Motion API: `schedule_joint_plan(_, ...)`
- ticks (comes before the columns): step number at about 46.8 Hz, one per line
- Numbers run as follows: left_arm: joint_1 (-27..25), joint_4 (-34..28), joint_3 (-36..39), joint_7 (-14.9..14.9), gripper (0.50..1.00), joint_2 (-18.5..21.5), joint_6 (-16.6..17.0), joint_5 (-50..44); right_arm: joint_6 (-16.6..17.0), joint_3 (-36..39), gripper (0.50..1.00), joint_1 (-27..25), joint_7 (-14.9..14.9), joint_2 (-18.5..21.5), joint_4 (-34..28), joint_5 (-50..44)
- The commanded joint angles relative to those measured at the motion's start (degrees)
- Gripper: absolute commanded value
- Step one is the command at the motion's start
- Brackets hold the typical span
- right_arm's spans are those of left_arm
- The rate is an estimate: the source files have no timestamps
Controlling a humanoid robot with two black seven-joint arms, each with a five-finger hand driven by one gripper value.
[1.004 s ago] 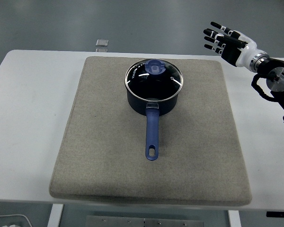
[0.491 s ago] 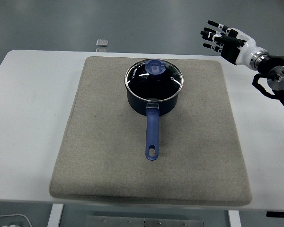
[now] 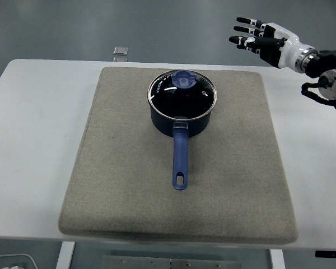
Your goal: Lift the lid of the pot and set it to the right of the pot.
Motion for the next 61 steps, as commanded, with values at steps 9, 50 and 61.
schedule_joint_plan(9, 0.0, 0.0, 0.0, 0.0, 1.000, 0.0, 0.0, 0.0, -0.1, -8.6, 0.921, 5.5, 0.0, -1.8, 6.4, -7.6)
schedule_joint_plan(50, 0.0, 0.0, 0.0, 0.0, 1.000, 0.0, 0.0, 0.0, 2.7, -40.0, 0.919, 26.3, -0.2, 3.9, 12.4, -29.0)
schedule_joint_plan(61, 0.0, 0.0, 0.0, 0.0, 1.000, 0.0, 0.0, 0.0, 2.5, -42.6, 0.911, 28.2, -0.2, 5.7, 12.4, -30.7)
